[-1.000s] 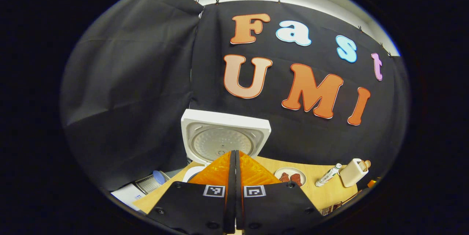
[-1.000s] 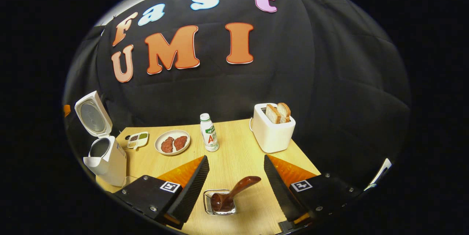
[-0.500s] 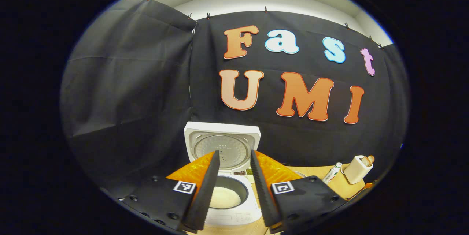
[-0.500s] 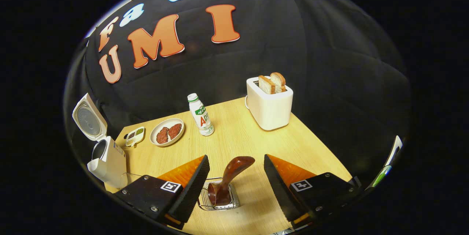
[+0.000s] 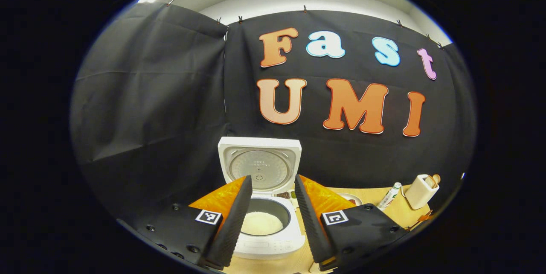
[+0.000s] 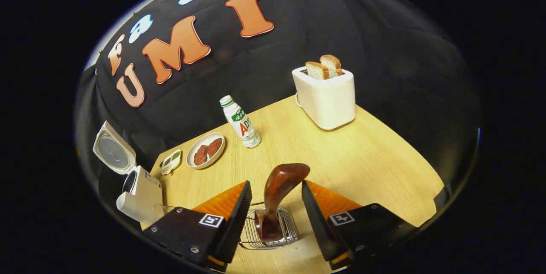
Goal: Close the left gripper, press the button to open the rice cooker; take a wooden spoon from the chopstick holder with the right hand, scoop a spoonful of rice and pour it into the rice cooker, then put the wooden spoon back into the chopstick holder.
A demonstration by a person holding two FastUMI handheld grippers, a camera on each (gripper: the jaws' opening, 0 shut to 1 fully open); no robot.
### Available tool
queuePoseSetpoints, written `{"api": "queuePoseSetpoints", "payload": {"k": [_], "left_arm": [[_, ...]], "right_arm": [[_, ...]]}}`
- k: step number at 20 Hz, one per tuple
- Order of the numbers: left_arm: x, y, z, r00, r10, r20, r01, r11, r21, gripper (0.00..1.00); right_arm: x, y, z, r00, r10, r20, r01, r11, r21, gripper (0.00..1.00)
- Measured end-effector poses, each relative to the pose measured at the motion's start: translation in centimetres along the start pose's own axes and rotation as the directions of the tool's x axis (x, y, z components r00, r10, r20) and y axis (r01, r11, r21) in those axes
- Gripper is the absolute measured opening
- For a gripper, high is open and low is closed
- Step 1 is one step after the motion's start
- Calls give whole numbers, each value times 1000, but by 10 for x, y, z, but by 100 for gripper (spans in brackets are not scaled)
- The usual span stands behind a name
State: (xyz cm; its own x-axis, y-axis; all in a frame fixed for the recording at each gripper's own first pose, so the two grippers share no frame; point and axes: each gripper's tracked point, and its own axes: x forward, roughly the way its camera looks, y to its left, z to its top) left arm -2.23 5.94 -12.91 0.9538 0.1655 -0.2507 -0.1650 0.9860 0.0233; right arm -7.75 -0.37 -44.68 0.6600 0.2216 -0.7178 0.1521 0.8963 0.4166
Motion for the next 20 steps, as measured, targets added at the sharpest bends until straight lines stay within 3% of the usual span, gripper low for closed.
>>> {"api": "queuePoseSetpoints", "payload": {"k": [3,4,9,20], "left_arm": [[-2,-4,2,1000,2,-2,-2,1000,16,74],[-4,-4,3,1000,3,-2,-3,1000,25,74],[-2,-8,2,1000,-7,-11,8,999,46,74],[18,1,-13,998,-46,-38,45,999,-5,71]], "right_arm": [[10,1,-10,1000,14,-10,-14,1000,5,61],[12,4,-13,1000,27,-15,-27,1000,15,51],[15,8,-13,1000,25,-10,-24,999,44,21],[-45,32,33,987,-8,161,3,1000,30,12]]}}
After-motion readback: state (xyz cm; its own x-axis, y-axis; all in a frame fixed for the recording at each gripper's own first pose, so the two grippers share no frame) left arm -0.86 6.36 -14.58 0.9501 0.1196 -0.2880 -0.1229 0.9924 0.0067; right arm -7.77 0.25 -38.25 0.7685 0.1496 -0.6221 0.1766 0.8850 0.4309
